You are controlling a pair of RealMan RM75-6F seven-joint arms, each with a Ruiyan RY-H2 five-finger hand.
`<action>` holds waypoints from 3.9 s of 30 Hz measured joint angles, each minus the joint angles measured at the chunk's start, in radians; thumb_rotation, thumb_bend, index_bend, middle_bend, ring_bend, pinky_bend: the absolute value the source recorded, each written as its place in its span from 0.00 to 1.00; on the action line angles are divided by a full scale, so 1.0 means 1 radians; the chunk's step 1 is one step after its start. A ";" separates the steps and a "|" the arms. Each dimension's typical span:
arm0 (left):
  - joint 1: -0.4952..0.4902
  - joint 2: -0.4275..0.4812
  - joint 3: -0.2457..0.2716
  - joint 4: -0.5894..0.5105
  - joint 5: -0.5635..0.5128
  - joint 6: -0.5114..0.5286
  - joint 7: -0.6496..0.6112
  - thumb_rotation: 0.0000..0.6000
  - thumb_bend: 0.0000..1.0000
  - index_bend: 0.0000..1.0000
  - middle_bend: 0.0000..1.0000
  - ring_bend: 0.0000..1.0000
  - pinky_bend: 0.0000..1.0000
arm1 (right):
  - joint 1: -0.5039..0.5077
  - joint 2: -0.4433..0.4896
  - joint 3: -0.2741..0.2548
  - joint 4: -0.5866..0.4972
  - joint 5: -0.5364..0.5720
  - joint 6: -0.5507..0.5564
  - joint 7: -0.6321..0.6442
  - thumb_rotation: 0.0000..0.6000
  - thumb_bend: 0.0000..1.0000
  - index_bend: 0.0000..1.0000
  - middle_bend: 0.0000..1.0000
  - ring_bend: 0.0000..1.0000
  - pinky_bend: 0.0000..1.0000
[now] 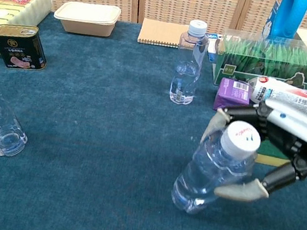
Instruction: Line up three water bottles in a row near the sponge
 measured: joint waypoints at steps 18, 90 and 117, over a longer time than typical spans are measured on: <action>-0.001 0.006 0.005 0.016 0.003 -0.001 -0.040 1.00 0.11 0.00 0.00 0.00 0.04 | 0.118 0.020 0.218 -0.065 0.369 -0.226 -0.242 1.00 0.28 0.54 0.62 0.54 0.66; -0.172 0.097 -0.005 -0.012 0.074 -0.181 -0.191 1.00 0.11 0.00 0.00 0.00 0.04 | -0.403 0.480 -0.065 -0.127 -0.012 0.387 -0.221 1.00 0.00 0.09 0.04 0.00 0.23; -0.259 -0.206 0.064 0.290 0.173 -0.194 -0.337 1.00 0.11 0.00 0.00 0.00 0.04 | -0.411 0.493 -0.045 -0.125 -0.026 0.383 -0.175 1.00 0.00 0.09 0.04 0.00 0.22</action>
